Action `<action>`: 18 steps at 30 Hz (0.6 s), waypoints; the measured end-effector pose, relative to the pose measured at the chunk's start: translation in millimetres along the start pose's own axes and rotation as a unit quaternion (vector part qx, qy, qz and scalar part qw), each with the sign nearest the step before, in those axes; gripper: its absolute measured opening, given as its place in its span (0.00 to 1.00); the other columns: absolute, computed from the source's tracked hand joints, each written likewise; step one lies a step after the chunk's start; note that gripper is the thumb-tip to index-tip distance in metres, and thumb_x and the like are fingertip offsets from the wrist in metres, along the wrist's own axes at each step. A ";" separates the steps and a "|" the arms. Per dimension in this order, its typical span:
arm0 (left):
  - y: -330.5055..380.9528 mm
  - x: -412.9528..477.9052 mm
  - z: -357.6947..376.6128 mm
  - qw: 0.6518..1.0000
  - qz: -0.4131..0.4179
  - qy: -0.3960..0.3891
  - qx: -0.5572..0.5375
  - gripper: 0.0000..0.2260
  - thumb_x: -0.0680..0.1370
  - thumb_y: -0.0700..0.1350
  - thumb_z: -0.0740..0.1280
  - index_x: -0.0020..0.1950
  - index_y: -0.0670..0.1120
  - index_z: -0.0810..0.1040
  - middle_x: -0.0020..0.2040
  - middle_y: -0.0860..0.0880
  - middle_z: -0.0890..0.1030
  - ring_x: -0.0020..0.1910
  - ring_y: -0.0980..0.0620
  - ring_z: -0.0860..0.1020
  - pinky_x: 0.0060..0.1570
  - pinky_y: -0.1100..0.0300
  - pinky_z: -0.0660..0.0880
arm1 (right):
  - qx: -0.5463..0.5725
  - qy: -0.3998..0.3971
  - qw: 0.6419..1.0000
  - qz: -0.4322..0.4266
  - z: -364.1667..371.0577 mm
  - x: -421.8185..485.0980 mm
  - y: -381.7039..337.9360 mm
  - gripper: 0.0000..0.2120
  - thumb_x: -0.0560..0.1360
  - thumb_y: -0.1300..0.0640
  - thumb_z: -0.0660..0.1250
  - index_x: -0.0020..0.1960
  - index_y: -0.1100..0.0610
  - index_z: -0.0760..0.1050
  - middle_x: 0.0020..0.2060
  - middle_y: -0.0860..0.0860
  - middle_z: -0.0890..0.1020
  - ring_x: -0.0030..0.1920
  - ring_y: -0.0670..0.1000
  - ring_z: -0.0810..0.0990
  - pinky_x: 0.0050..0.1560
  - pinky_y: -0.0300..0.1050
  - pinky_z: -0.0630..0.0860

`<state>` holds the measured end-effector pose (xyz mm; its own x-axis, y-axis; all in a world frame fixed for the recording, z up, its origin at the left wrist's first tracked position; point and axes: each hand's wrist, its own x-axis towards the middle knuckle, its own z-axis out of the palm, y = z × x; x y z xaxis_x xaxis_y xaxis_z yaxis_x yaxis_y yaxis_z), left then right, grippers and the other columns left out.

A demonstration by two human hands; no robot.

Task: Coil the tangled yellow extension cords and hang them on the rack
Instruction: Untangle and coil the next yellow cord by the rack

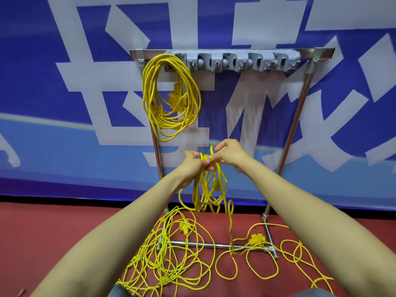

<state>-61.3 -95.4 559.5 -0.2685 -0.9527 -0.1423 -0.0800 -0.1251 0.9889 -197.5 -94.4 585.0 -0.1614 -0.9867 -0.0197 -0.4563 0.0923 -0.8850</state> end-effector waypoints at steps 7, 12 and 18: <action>-4.6 -2.3 3.3 0.999 0.033 -0.038 -0.009 0.14 0.81 0.34 0.61 0.58 0.44 0.56 0.40 0.47 0.80 0.33 0.58 0.81 0.32 0.66 0.71 | 0.109 -0.025 0.993 0.041 5.6 -6.9 -14.2 0.10 0.71 0.66 0.73 0.37 0.61 0.71 0.29 0.57 0.75 0.25 0.51 0.73 0.25 0.42 0.74; -1.6 1.7 -3.2 0.997 0.016 0.001 -0.072 0.15 0.81 0.33 0.60 0.61 0.44 0.57 0.42 0.45 0.79 0.32 0.56 0.79 0.29 0.65 0.70 | 0.102 -0.019 0.994 0.019 4.5 -2.0 -9.7 0.07 0.77 0.60 0.66 0.42 0.61 0.72 0.32 0.55 0.77 0.28 0.48 0.77 0.29 0.36 0.77; 9.4 5.2 -9.7 0.993 0.021 0.039 -0.108 0.17 0.80 0.31 0.60 0.61 0.43 0.56 0.41 0.43 0.78 0.32 0.53 0.79 0.27 0.65 0.70 | -0.022 -0.194 0.980 -0.027 -1.0 -10.5 28.9 0.02 0.76 0.62 0.65 0.47 0.56 0.76 0.39 0.53 0.77 0.40 0.48 0.75 0.40 0.38 0.74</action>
<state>-54.1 -104.2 568.5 -0.1922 -0.9757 -0.1050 0.1404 -0.1332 0.9811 -209.9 -81.2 560.1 0.2050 -0.9661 -0.1572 -0.4937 0.0366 -0.8689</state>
